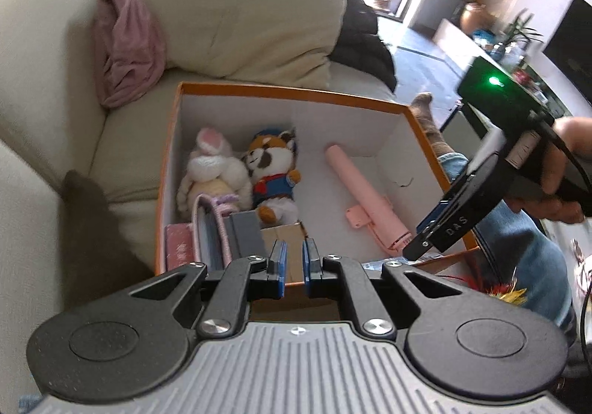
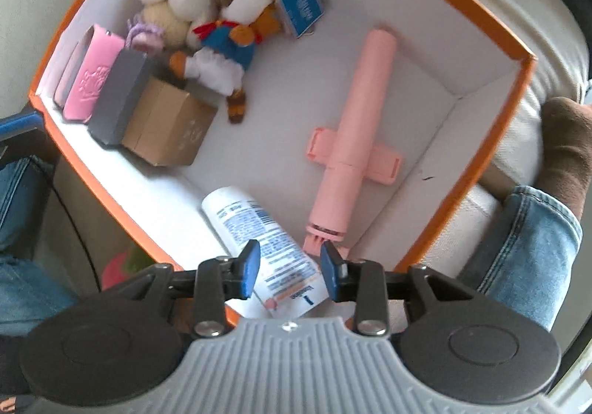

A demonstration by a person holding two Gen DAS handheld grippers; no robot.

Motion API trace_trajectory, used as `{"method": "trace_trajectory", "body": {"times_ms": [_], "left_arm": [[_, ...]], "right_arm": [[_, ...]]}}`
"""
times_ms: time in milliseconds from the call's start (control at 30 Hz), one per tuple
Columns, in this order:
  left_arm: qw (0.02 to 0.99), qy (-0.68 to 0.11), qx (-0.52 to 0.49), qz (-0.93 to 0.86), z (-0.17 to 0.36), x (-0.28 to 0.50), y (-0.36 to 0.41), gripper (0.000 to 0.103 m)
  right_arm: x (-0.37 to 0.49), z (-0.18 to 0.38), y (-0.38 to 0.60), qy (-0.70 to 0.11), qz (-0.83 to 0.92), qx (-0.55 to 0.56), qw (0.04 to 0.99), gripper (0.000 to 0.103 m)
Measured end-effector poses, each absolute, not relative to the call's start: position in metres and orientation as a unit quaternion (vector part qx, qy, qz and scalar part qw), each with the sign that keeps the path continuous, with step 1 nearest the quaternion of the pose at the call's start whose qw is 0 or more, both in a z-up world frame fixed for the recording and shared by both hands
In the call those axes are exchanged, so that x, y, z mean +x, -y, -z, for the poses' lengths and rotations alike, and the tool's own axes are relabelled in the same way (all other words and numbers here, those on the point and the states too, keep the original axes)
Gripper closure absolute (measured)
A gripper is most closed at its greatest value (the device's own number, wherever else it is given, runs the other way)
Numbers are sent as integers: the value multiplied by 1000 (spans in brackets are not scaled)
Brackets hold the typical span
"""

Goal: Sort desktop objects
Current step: 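Move both grippers back toward the pink pom-pom ball and red feather toy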

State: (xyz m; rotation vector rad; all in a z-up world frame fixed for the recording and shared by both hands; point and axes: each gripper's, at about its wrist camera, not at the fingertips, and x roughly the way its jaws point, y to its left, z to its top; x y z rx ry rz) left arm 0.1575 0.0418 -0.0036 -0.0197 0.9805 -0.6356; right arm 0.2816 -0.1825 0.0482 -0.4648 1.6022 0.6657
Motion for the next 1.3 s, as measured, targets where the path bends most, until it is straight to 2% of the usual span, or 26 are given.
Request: {"method": "trace_trajectory", "body": {"times_ms": [200, 500, 633, 1000, 1100, 1200, 1300], "left_arm": [[840, -449, -20, 305, 13, 160, -45, 95], [839, -457, -32, 292, 26, 177, -49, 95], [835, -469, -34, 284, 33, 182, -51, 95], [837, -465, -36, 286, 30, 179, -53, 95], [843, -456, -32, 284, 26, 177, -52, 95], [848, -451, -36, 275, 23, 177, -55, 95], [851, -452, -43, 263, 23, 180, -60, 95]], "right_arm": [[284, -48, 177, -684, -325, -217, 615, 67], [302, -25, 172, -709, -389, -199, 553, 67], [306, -13, 168, -726, -411, -181, 521, 63], [308, 1, 174, -732, -379, -181, 536, 54], [305, -7, 172, -719, -392, -171, 547, 60], [311, -24, 169, -692, -407, -130, 582, 60], [320, -31, 166, -660, -396, -91, 631, 80]]}}
